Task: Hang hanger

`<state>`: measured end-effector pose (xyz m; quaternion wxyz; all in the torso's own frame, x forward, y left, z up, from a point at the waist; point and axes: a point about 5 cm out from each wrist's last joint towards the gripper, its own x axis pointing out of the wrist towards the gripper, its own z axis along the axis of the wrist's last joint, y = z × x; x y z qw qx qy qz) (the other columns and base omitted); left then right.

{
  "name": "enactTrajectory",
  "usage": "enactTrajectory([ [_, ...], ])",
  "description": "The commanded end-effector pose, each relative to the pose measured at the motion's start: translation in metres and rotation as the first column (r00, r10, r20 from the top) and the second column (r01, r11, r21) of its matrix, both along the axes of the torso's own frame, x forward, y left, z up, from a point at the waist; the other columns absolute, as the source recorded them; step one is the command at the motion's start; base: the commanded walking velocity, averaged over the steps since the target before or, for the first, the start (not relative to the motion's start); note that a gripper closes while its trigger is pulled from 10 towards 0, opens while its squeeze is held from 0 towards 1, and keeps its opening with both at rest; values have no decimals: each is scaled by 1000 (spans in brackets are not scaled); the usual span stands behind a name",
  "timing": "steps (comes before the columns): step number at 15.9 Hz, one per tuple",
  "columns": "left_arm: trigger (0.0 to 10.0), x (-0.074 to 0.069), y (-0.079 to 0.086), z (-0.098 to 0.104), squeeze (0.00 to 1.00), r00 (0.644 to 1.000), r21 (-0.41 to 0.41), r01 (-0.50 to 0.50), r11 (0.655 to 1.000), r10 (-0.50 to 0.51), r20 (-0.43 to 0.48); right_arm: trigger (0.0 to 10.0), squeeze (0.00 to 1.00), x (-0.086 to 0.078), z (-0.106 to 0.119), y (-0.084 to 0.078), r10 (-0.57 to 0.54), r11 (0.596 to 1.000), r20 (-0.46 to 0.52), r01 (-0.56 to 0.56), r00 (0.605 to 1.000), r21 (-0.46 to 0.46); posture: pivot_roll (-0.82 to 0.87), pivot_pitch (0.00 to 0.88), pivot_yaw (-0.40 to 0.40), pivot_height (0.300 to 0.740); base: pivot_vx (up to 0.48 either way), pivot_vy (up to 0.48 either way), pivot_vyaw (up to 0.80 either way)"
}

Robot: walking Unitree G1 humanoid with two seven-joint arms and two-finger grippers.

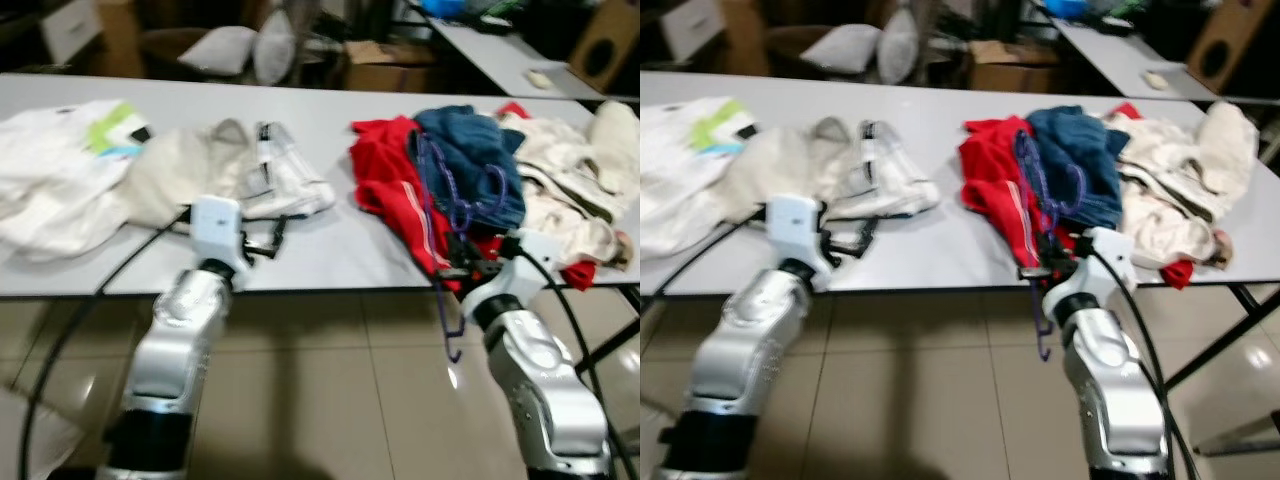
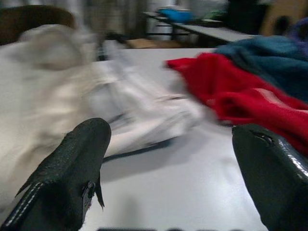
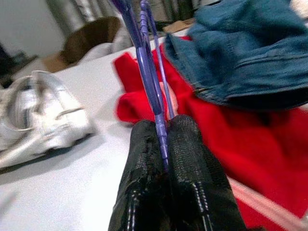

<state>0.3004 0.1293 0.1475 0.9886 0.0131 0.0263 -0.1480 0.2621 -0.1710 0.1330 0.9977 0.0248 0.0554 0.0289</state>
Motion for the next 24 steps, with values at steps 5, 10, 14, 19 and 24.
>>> enactTrajectory([
  [5, 10000, 1, 3, 1, 0, 1000, 14, 1, 1000, -1, 9, 10000, 0, 0, 6, 2, 3, 1000, 30, -3, 1000, -5, -70, 0, -59, 740, 286, 0, 0],
  [10, 10000, 2, 1, 0, 0, 1000, 21, 9, 1000, -9, 8, 10000, 0, 1, 5, 1, 1, 1000, 26, -1, 1000, 1, -72, 0, -54, 740, 288, 0, 0],
  [14, 10000, 4, 4, 0, 0, 1000, 36, 27, 999, -27, 10, 10000, 0, 1, 6, 5, 9, 1000, 40, -9, 999, -12, -83, 0, -32, 740, 289, 0, -600],
  [19, 10000, 10, 8, -9, 0, 1000, 85, -5, 996, 4, 13, 10000, 0, 10, 12, 5, 48, 998, 75, -45, 996, -42, -92, 0, -27, 740, 289, 0, 0],
  [24, 10000, 4, 20, -12, 0, 998, 117, -53, 992, 48, 38, 10000, 0, 4, 9, 18, 223, 971, 60, -216, 973, -97, -67, 0, -36, 740, 289, 0, 480],
])
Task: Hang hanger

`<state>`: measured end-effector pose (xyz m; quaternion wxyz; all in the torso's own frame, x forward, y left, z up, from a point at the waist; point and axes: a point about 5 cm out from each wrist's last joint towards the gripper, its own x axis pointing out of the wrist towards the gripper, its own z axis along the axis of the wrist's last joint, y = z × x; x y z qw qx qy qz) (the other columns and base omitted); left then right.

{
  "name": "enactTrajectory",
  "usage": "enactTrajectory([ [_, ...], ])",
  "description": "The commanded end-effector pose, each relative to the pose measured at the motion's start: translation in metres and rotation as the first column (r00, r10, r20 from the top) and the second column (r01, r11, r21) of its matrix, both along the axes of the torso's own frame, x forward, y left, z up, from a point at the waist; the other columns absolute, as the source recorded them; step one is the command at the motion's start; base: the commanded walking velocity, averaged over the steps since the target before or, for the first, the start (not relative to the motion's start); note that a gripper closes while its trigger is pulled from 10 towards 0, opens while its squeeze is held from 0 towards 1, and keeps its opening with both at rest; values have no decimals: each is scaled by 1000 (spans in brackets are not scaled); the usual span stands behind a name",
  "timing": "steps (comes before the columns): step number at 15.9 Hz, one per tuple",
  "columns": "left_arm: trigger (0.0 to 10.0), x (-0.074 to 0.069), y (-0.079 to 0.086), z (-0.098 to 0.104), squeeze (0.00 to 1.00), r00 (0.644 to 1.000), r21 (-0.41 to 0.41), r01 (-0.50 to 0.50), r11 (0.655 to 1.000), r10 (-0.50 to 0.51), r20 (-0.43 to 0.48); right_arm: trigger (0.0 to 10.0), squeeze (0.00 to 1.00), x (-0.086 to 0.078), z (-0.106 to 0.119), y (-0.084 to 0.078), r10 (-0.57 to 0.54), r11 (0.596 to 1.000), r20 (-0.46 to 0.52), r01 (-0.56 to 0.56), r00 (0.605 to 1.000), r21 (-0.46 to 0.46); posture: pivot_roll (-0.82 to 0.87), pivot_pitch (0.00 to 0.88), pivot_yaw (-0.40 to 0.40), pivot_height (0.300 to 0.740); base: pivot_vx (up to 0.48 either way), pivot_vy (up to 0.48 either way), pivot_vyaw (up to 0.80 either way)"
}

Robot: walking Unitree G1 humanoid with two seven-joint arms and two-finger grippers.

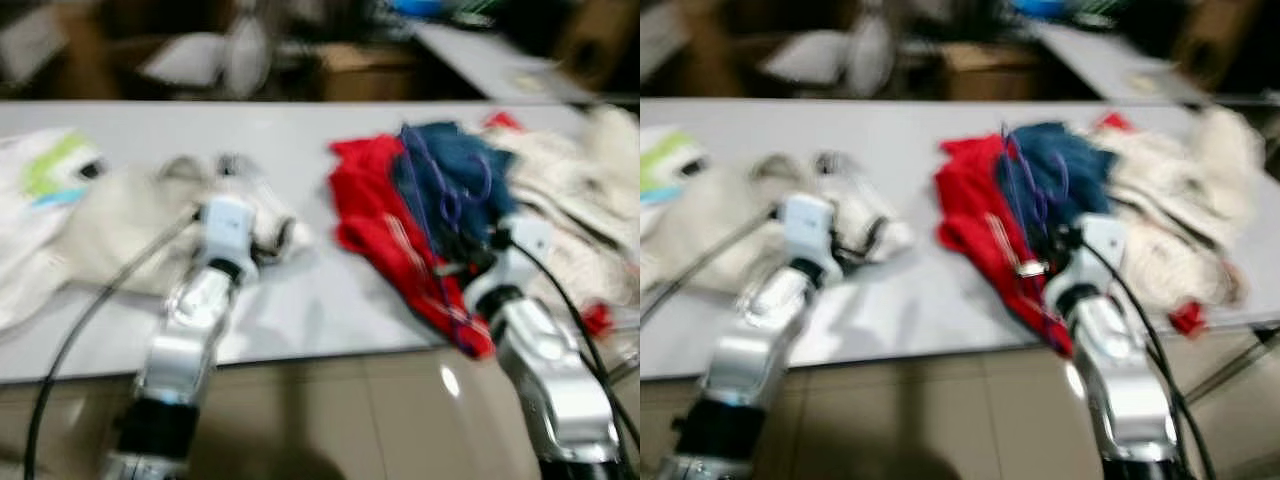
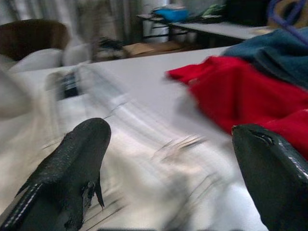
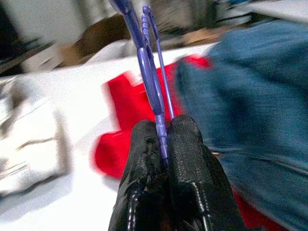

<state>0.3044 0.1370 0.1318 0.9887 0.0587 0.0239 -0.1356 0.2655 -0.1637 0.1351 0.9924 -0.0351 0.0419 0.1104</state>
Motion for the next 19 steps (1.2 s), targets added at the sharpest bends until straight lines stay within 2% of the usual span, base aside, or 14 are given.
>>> enactTrajectory([
  [1, 10000, -4, 13, -1, 0, 1000, 39, -18, 999, 18, 6, 10000, 0, -2, 5, 13, 71, 997, 34, -71, 997, 5, -65, 0, -37, 740, 285, 0, 800],
  [3, 10000, -8, 14, -8, 0, 1000, 73, 1, 997, -1, -11, 10000, 0, -7, 0, 14, 65, 997, 23, -66, 998, 41, -66, 0, -32, 740, 142, 0, 0],
  [4, 10000, -14, 10, -14, 0, 998, 148, 62, 987, -60, -18, 10000, 0, -12, 0, 14, 78, 997, 29, -79, 996, 24, -69, 0, -27, 740, 0, 0, 0],
  [5, 10000, -16, 9, -16, 765, 997, 165, 82, 983, -82, -8, 10000, 0, -13, 1, 14, 73, 997, 33, -74, 997, 29, -71, 0, -26, 740, 0, 0, 0],
  [6, 10000, -17, 10, -18, 765, 996, 170, 89, 982, -89, -7, 10000, 0, -13, 1, 15, 72, 997, 34, -73, 997, 32, -71, 0, -25, 740, 0, 0, 0],
  [7, 10000, -18, 5, -19, 1000, 990, 188, 139, 972, -143, 7, 10000, 0, -14, -1, 13, 57, 998, 34, -58, 998, 22, -71, 0, -20, 740, 0, 0, 0],
  [8, 10000, -20, 2, -18, 1000, 985, 187, 164, 969, -171, 22, 10000, 0, -14, -1, 12, 46, 999, 36, -47, 998, 11, -73, 0, -16, 740, 0, 0, 0],
  [9, 10000, -21, -1, -16, 604, 980, 176, 186, 967, -195, 36, 10000, 0, -14, 0, 10, 29, 1000, 44, -30, 999, 7, -74, 0, -12, 740, 0, 0, 0],
  [10, 10000, -21, -4, -16, 0, 975, 169, 209, 963, -218, 41, 10000, 0, -13, 1, 7, 11, 1000, 51, -12, 999, 6, -76, 0, -8, 740, 0, 0, 0],
  [13, 10000, -19, -4, -20, 0, 970, 212, 229, 950, -242, 34, 10000, 0, -13, 4, 3, -23, 1000, 67, 23, 997, 4, -86, 0, 5, 740, 0, 0, 0],
  [16, 10000, 1, 3, -24, 0, 979, 321, 171, 932, -196, 48, 10000, 0, -10, 10, 2, -44, 999, 100, 45, 994, -9, -93, 0, 10, 740, 0, 0, 0],
  [18, 10000, 9, 9, -27, 0, 984, 361, 146, 921, -174, 47, 10000, 0, -8, 11, 5, -41, 999, 107, 43, 993, -11, -93, 0, 19, 740, 0, 0, 0],
  [19, 5059, 12, 12, -29, 0, 985, 380, 139, 914, -168, 42, 10000, 0, -7, 11, 6, -41, 999, 109, 43, 993, -12, -92, 0, 26, 740, 0, 0, 0],
])
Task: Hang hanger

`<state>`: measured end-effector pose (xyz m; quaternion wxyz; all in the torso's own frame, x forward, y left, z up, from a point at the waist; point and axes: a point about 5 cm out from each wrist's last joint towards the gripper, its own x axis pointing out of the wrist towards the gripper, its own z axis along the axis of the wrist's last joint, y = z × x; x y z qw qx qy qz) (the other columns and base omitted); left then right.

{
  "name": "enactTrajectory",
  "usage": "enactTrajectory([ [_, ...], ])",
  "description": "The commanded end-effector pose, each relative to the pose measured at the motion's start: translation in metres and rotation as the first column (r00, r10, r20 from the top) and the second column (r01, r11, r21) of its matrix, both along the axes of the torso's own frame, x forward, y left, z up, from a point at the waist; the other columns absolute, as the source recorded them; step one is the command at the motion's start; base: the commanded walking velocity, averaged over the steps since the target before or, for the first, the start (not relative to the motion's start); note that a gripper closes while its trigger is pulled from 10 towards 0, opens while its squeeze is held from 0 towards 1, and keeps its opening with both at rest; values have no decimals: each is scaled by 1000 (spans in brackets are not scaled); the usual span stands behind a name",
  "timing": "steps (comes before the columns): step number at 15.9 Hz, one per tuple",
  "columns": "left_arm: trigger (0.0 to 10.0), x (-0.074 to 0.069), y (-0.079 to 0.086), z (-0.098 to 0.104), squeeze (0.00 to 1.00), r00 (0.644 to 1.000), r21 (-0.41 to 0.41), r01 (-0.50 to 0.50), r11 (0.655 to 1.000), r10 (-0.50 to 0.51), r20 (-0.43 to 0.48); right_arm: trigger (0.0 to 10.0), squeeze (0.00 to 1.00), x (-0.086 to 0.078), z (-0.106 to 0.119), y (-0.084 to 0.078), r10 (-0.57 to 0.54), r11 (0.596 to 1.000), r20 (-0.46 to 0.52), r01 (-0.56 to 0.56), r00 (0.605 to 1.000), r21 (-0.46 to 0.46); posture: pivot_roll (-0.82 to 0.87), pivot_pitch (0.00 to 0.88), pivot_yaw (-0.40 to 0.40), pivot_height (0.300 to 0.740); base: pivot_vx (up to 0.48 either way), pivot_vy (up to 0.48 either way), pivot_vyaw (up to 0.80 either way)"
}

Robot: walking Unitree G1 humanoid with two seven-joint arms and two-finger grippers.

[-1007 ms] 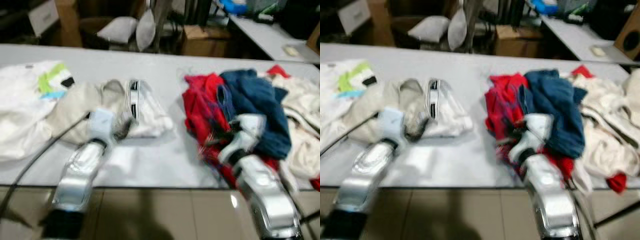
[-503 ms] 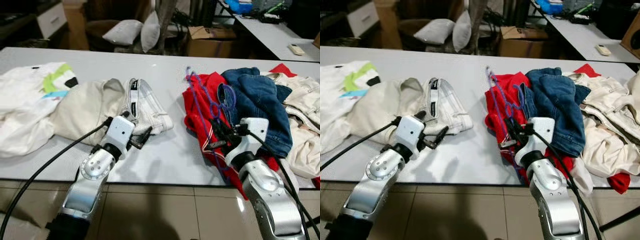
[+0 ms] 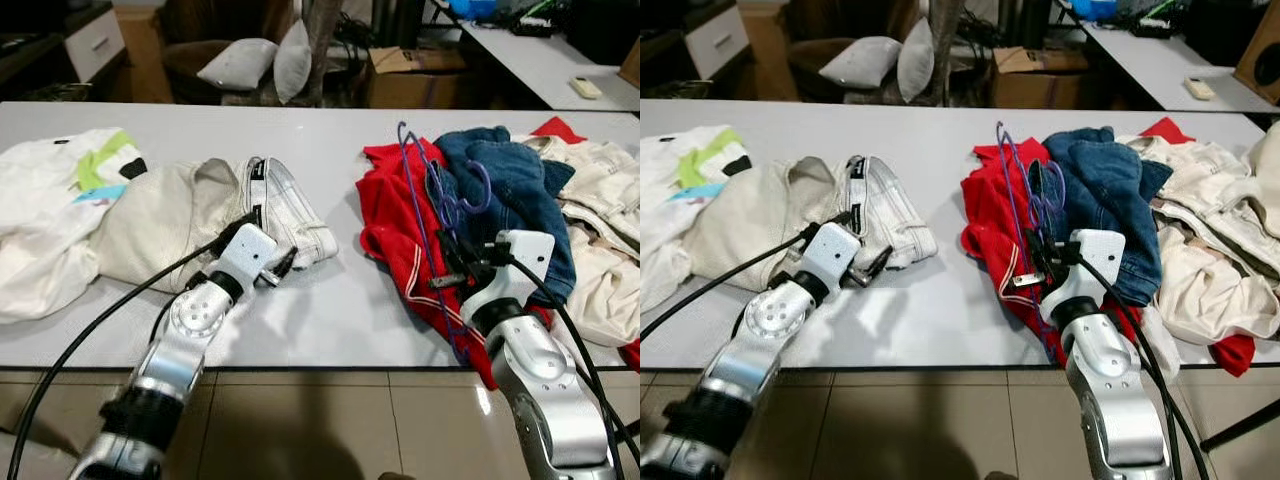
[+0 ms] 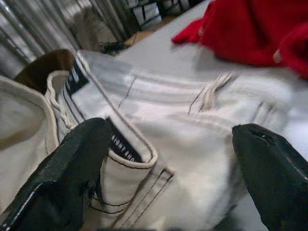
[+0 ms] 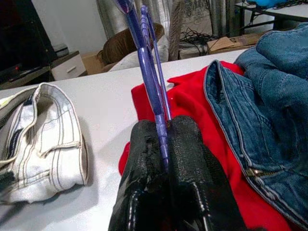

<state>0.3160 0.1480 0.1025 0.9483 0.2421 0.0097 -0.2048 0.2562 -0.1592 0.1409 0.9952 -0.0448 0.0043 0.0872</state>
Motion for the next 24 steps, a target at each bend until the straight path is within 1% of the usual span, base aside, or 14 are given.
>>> enactTrajectory([
  [1, 353, 4, 3, -2, 0, 1000, 58, -8, 998, 7, 14, 10000, 0, 2, 5, 2, -2, 1000, 32, 3, 999, -1, -92, 0, 43, 740, 0, 0, 0],
  [2, 0, 9, 7, -3, 0, 999, 106, -30, 994, 27, 29, 10000, 0, 1, 4, 2, -10, 1000, 35, 10, 999, -1, -94, 0, 49, 740, 0, 0, 0],
  [4, 0, 14, 14, -2, 0, 996, 171, -72, 983, 61, 65, 10000, 0, 0, 4, 3, -22, 1000, 39, 22, 999, 5, -95, 0, 61, 740, 0, 0, 0],
  [8, 0, 18, 20, 1, 0, 988, 184, -117, 976, 96, 119, 10000, 0, 1, 3, 7, -22, 1000, 42, 22, 999, 12, -84, 0, 60, 740, 0, 0, 0],
  [10, 0, 17, 22, -3, 0, 988, 217, -127, 968, 103, 118, 10000, 0, 1, 3, 8, -17, 1000, 44, 17, 999, 13, -81, 0, 59, 740, 0, 0, 0],
  [14, 0, 21, 27, -6, 0, 986, 307, -141, 941, 107, 124, 10000, 0, 3, 3, 9, -17, 1000, 50, 16, 999, 13, -80, 0, 60, 740, 0, 0, 0],
  [17, 0, 22, 28, -6, 0, 989, 336, -122, 934, 86, 121, 10000, 0, 4, 3, 9, -19, 1000, 54, 18, 998, 13, -78, 0, 64, 740, 0, 0, 0],
  [21, 0, 22, 31, -6, 0, 989, 350, -122, 929, 84, 122, 10000, 0, 3, 2, 10, -19, 1000, 55, 18, 998, 16, -73, 0, 65, 740, 0, 0, 0],
  [24, 0, 21, 36, -2, 0, 990, 362, -104, 927, 60, 131, 10000, 0, 4, 2, 11, -15, 1000, 57, 14, 998, 17, -62, 0, 62, 740, 0, 0, 0],
])
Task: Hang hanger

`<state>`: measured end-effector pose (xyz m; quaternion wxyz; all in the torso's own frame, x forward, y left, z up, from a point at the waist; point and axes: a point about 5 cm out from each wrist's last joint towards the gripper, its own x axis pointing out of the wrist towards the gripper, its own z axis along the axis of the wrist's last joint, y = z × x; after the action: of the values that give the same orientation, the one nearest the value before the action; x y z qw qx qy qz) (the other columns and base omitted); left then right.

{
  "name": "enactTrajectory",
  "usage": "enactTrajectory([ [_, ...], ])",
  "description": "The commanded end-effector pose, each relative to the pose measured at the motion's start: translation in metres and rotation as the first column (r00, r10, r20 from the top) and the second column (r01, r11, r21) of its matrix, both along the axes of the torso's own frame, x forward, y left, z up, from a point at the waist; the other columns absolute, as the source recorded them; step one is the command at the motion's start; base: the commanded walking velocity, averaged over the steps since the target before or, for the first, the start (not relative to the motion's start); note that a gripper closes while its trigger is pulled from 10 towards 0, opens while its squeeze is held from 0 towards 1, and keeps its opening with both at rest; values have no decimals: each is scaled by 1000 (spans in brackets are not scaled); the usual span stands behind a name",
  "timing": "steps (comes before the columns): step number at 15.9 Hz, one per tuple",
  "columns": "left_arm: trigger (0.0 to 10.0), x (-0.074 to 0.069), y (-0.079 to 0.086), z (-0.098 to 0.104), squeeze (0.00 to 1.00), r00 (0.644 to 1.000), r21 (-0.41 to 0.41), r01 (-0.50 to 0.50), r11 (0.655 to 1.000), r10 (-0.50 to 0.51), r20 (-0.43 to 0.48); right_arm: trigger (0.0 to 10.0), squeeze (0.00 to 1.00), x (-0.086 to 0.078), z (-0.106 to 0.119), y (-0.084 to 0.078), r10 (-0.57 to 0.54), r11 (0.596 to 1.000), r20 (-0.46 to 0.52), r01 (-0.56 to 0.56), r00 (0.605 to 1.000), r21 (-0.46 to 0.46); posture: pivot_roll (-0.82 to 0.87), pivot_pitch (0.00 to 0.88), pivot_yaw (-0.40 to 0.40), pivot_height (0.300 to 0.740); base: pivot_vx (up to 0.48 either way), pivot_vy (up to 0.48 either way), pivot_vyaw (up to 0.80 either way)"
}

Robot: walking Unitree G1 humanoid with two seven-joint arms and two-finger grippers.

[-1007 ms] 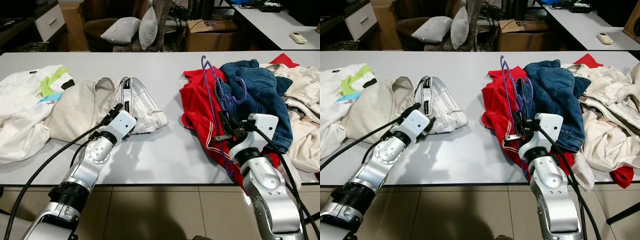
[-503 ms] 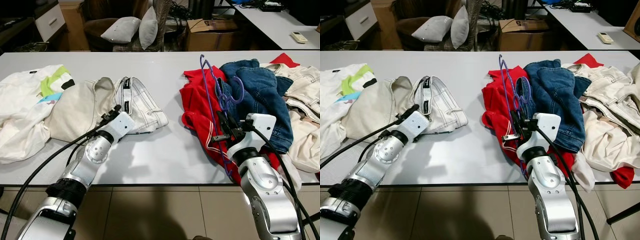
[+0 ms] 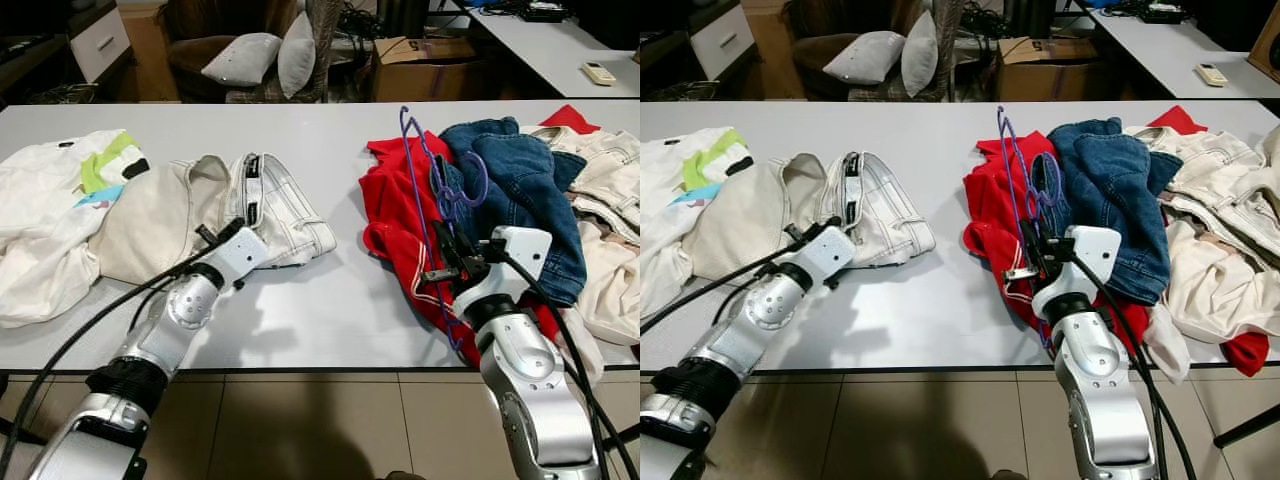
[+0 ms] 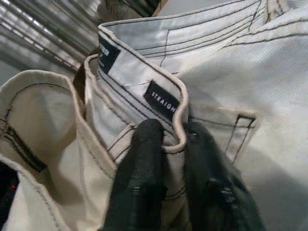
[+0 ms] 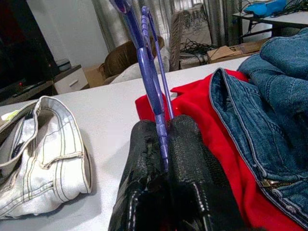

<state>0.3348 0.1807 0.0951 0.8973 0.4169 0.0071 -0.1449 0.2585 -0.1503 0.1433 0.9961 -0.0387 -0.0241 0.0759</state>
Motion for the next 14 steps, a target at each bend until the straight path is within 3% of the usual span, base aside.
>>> enactTrajectory([
  [1, 0, 2, 4, 6, 0, 1000, 16, 16, 1000, -16, 12, 10000, 0, 2, 0, 2, 7, 1000, 2, -7, 1000, -1, -58, 0, 59, 740, 0, 0, 0],
  [5, 0, 8, 12, 28, 0, 997, -45, 70, 997, -69, 27, 10000, 0, 9, 6, -1, 28, 1000, 26, -28, 999, -10, -42, 0, 48, 740, 0, 0, 0],
  [9, 0, 27, 11, 58, 0, 992, -52, 111, 992, -107, 69, 10000, 0, 21, 13, -6, 39, 999, 51, -38, 998, -28, -44, 0, 42, 740, 0, 0, 0],
  [11, 0, 41, 6, 77, 0, 990, -96, 115, 989, -106, 88, 10000, 0, 29, 17, -7, 48, 998, 61, -46, 997, -42, -50, 0, 42, 740, 0, 0, 0],
  [13, 0, 62, -6, 118, 0, 981, -112, 128, 985, -109, 158, 10000, 0, 41, 26, -11, 37, 999, 90, -34, 995, -40, -52, 0, 31, 740, 0, 0, 0],
  [14, 0, 71, -9, 149, 0, 971, -112, 126, 986, -99, 219, 10000, 0, 47, 33, -14, 26, 999, 112, -22, 993, -36, -48, 0, 22, 740, 0, 0, 0],
])
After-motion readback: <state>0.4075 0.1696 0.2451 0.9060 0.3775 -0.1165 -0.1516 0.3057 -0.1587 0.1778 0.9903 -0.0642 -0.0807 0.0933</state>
